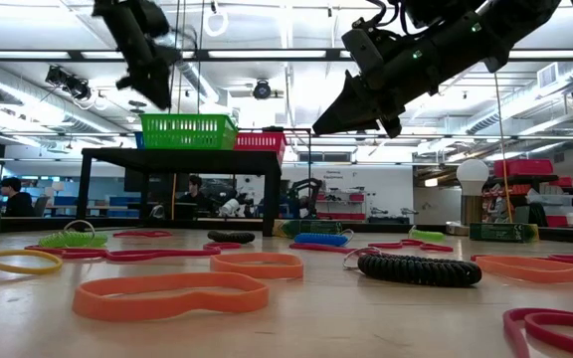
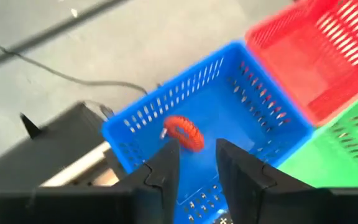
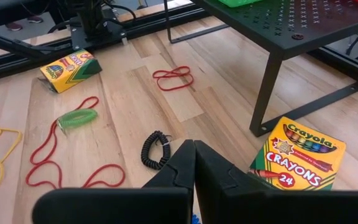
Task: Pick & Place Office Desk Supplies
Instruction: Put the red rubber band into the red bin
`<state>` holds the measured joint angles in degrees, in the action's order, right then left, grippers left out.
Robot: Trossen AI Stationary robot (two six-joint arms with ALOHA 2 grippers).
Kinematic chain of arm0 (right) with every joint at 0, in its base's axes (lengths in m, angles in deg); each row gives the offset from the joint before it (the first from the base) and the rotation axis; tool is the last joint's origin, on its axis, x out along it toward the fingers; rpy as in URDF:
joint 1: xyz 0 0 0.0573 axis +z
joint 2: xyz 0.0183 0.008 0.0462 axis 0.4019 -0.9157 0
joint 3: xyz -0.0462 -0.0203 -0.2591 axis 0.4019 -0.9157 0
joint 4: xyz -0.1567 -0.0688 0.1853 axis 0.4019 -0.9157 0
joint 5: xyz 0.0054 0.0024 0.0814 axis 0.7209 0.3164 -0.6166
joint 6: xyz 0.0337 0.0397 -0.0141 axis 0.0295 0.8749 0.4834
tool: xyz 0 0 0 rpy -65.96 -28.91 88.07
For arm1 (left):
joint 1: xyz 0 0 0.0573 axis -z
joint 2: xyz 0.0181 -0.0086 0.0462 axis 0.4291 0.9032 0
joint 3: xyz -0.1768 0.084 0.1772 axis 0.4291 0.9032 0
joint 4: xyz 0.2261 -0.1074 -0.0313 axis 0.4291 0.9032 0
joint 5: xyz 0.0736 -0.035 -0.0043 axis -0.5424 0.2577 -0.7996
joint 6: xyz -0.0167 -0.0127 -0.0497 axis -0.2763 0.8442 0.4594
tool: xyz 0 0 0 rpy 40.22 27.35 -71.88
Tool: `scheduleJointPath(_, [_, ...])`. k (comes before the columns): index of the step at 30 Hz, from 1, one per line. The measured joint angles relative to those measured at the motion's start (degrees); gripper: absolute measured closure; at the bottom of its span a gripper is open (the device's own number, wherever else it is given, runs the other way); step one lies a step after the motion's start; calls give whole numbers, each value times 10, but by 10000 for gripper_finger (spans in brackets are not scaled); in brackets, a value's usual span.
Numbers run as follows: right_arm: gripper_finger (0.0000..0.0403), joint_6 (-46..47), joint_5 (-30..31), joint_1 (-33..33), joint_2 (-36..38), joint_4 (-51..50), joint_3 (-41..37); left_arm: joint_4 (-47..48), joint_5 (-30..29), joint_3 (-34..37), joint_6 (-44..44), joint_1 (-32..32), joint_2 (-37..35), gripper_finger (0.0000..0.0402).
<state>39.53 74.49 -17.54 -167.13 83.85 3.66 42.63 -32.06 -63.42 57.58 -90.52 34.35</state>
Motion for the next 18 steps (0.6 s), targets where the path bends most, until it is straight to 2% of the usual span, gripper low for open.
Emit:
scheduleJointPath(4, [396, -2, 5, 0, 0, 0, 0, -2, -19, -15, 5, 25, -41, 340])
scheduleJointPath(9, [396, 0, 28, 0, 0, 0, 0, -19, -26, 19, 31, 84, -107, 393])
scheduleJointPath(18, [396, 0, 34, 0, 0, 0, 0, -105, -126, 147, 124, 305, -241, 395])
